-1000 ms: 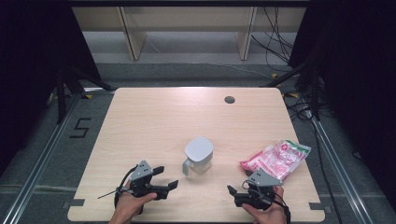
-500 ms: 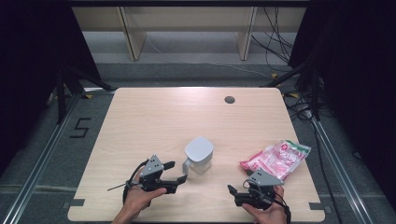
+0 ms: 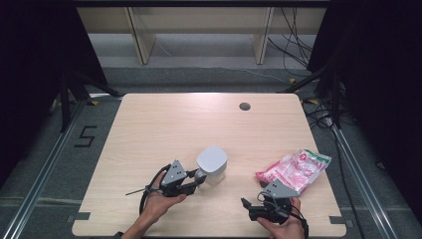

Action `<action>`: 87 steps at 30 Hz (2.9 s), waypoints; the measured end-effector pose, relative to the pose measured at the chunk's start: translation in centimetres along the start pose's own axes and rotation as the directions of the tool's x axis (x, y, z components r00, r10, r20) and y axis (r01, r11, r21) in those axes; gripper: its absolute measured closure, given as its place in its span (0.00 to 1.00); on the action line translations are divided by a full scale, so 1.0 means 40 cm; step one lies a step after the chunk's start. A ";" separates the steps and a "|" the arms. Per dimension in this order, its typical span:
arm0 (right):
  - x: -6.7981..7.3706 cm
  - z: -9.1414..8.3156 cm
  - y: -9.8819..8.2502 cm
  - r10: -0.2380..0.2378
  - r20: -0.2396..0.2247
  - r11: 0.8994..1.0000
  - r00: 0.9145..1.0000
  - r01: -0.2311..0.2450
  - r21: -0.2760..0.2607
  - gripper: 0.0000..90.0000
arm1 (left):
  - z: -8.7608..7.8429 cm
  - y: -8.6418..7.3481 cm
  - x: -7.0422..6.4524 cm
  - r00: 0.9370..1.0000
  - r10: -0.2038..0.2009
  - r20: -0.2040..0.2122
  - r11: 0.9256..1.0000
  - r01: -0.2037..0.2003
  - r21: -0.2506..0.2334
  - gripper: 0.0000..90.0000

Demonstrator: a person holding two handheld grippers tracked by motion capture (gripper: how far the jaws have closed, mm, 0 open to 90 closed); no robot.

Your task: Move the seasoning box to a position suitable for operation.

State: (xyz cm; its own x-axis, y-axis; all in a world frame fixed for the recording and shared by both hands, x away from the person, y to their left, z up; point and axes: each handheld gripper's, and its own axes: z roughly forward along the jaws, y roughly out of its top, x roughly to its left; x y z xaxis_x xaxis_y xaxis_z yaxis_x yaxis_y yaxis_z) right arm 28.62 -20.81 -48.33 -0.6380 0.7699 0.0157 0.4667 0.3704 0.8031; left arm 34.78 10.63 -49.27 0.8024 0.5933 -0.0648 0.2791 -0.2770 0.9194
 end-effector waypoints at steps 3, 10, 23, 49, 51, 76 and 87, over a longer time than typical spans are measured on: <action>0.003 -0.002 0.001 -0.010 0.014 1.000 1.000 0.010 -0.008 0.20 | -0.002 0.002 -0.001 0.999 0.042 -0.018 0.999 -0.042 0.009 0.75; 0.000 0.001 0.002 -0.032 0.005 0.999 0.999 0.032 -0.005 0.20 | -0.008 -0.001 0.026 0.994 0.063 -0.090 0.998 -0.062 0.006 0.76; 0.001 0.003 0.002 -0.021 0.000 1.000 1.000 0.021 -0.008 0.21 | 0.009 -0.007 0.054 0.985 0.052 -0.163 0.999 -0.049 0.020 0.75; -0.009 -0.001 -0.002 0.003 -0.006 1.000 1.000 -0.003 -0.011 0.21 | 0.029 -0.019 0.056 0.993 0.054 -0.108 0.998 -0.055 -0.004 0.77; -0.012 0.000 -0.001 -0.001 -0.031 1.000 1.000 0.000 -0.010 0.21 | 0.028 -0.019 0.056 0.993 0.062 -0.100 0.998 -0.062 0.002 0.77; -0.010 -0.007 -0.010 -0.005 -0.007 1.000 1.000 0.005 -0.001 0.21 | 0.055 -0.011 0.054 0.993 0.059 -0.099 0.998 -0.060 -0.008 0.78; -0.009 -0.005 -0.008 -0.004 0.001 1.000 1.000 0.004 -0.003 0.21 | 0.056 -0.014 0.040 0.996 0.058 -0.061 0.998 -0.059 -0.019 0.77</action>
State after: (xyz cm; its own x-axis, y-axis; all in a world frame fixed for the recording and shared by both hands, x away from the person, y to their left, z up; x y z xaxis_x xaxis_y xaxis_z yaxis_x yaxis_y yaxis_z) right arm 28.57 -21.30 -48.49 -0.6392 0.7690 0.0117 0.4619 0.3717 0.8053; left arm 37.10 10.04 -50.76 0.7836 0.6212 0.0124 0.2212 -0.2975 0.9288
